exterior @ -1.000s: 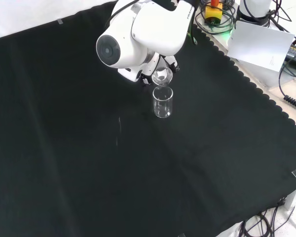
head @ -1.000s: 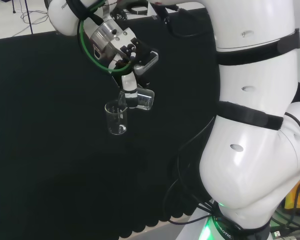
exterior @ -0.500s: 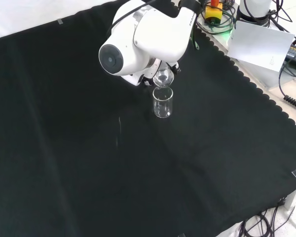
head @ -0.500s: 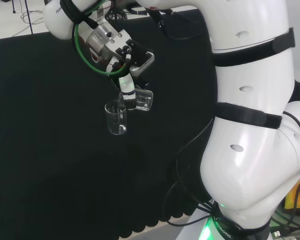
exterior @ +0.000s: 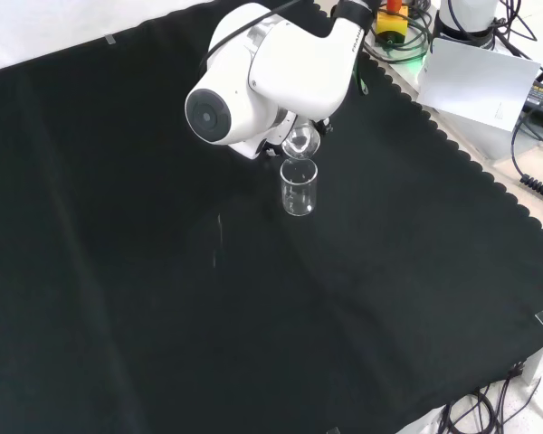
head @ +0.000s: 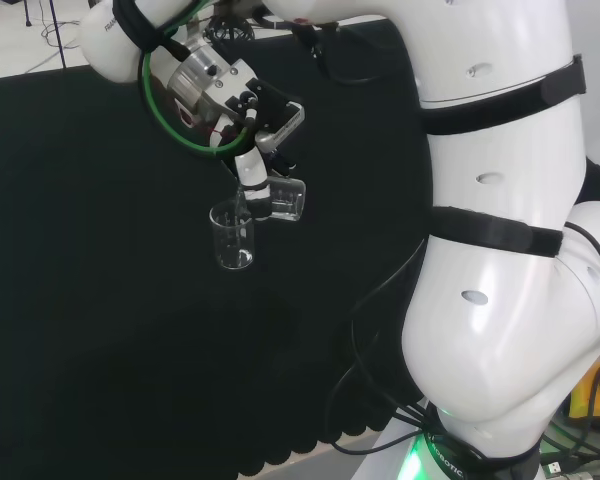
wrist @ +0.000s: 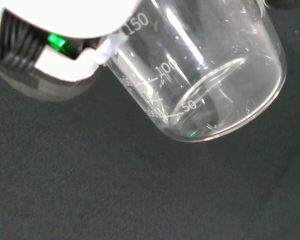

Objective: Pour the water from the handheld beaker into the one on the table.

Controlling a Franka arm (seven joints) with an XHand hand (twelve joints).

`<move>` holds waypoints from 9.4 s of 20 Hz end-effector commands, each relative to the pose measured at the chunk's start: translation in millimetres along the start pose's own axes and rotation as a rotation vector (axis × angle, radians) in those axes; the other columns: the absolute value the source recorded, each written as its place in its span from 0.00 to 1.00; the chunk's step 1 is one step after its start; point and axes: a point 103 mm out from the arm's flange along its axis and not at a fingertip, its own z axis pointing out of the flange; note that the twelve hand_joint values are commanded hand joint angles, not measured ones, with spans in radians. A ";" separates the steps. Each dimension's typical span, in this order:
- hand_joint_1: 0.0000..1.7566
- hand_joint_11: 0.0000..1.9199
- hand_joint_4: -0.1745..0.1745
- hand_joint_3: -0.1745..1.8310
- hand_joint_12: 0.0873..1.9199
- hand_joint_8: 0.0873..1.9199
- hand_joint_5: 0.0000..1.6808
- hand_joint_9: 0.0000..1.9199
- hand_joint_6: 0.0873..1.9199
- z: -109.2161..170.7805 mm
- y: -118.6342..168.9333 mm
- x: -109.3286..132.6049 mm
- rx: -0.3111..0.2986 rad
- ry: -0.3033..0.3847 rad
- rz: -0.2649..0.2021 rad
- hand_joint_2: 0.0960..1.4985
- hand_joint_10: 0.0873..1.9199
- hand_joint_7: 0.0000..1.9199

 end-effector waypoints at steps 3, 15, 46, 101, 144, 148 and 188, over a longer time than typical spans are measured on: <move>0.75 0.76 0.00 0.47 0.30 0.31 0.76 0.90 0.33 -4.0 0.0 5.5 0.019 -0.015 0.009 0.35 0.01 0.69; 0.75 0.76 0.00 0.47 0.30 0.32 0.76 0.90 0.33 -5.2 -0.7 5.9 0.053 -0.007 0.039 0.35 0.01 0.69; 0.75 0.76 0.00 0.48 0.30 0.33 0.75 0.89 0.34 -11.0 -1.6 8.5 0.118 -0.025 0.082 0.35 0.02 0.69; 0.65 0.77 1.00 0.46 0.30 0.29 0.75 0.89 0.36 -22.7 -6.9 19.7 0.138 -0.189 0.177 0.37 0.04 0.80; 0.65 0.77 1.00 0.46 0.30 0.29 0.74 0.89 0.36 -22.1 -21.2 14.2 -0.060 -0.163 0.114 0.37 0.04 0.80; 0.65 0.77 1.00 0.46 0.30 0.29 0.74 0.89 0.36 -21.1 -24.8 11.3 -0.112 -0.148 0.098 0.38 0.04 0.80; 0.64 0.77 1.00 0.45 0.30 0.28 0.74 0.88 0.36 -3.7 -24.9 -30.2 -0.372 0.030 -0.068 0.38 0.05 0.80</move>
